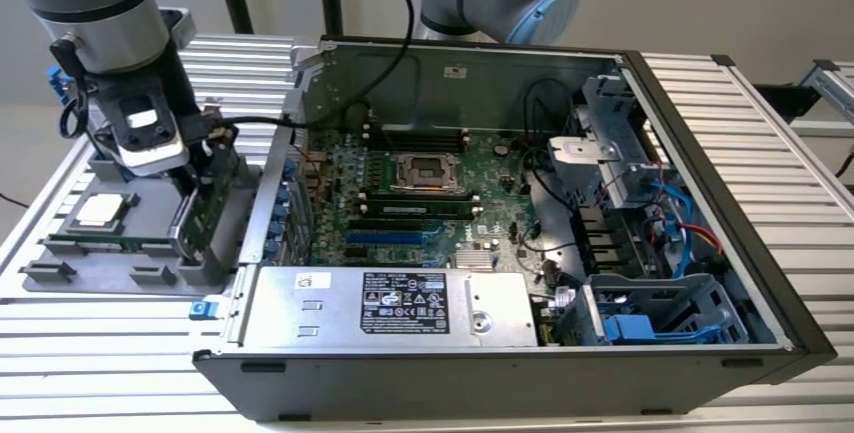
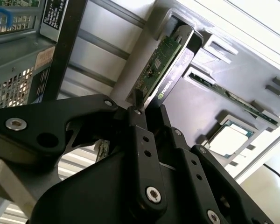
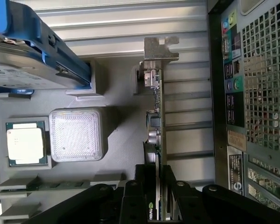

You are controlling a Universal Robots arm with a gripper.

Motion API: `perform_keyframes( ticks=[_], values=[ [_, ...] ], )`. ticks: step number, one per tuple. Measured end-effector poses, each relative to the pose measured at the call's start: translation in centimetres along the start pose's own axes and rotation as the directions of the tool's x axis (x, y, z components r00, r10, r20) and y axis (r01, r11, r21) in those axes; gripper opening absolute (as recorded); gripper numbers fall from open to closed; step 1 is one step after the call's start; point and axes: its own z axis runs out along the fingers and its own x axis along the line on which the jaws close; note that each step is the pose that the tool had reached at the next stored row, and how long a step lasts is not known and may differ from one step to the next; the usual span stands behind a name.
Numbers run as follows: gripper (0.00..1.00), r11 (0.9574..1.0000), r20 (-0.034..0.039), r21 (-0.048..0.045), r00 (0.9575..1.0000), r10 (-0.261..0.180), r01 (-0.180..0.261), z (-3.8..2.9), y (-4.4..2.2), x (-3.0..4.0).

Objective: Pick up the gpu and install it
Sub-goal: 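Pick up the gpu and move the gpu toward the slot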

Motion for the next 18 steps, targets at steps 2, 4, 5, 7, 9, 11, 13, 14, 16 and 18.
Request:
perform_keyframes(
  ticks=[2,4,5,7,9,11,13,14,16,18],
  values=[
    [0.0,1.0,0.0,0.0,1.0,0.0,0.0,-0.14,0.0,0.0],
    [0.0,1.0,0.0,0.0,1.0,0.0,0.0,-0.24,0.0,-0.01],
    [0.0,1.0,0.0001,-0.0001,1.0,0.0,0.0,-0.28,0.01,-0.01],
    [0.0,1.0,0.0001,-0.0001,1.0,0.0,0.0,-0.36,0.01,-0.01],
    [0.0,1.0,0.0001,0.0,1.0,0.0,0.0,-0.43,0.01,-0.01],
    [0.0,1.0,0.0001,-0.0001,1.0,0.0,0.0,-0.47,0.01,-0.02],
    [0.0,1.0,0.0001,-0.0001,1.0,0.0,0.0,-0.52,0.01,-0.02],
    [0.0,1.0,0.0,0.0,1.0,0.0,0.0,-0.55,0.01,-0.01],
    [0.0,1.0,0.0,0.0,1.0,0.0,0.0,-0.62,0.01,-0.02],
    [0.0,1.0,-0.0001,0.0001,1.0,0.0,0.0,-0.71,0.01,-0.02]
  ],
)
